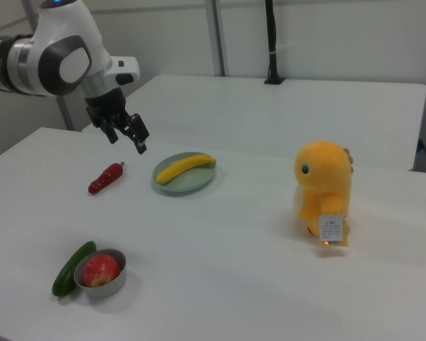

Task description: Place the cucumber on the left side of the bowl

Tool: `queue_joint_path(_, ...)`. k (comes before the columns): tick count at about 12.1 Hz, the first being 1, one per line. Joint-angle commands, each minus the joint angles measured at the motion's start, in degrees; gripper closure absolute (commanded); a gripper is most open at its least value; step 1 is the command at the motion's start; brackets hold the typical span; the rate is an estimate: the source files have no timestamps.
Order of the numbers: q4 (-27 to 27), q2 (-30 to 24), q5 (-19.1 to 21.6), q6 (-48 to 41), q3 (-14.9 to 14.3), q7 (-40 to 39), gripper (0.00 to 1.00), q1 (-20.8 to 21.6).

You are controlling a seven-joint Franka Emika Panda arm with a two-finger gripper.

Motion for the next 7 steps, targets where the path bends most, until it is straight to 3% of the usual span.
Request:
queue_joint_path(1,4.6,1.0,0.7,-10.7,0.1,-3.1,0.00,0.3)
queue_joint_path(7,4.1,-0.5,1.1,-10.2,1.9,-3.5,0.00,-2.0)
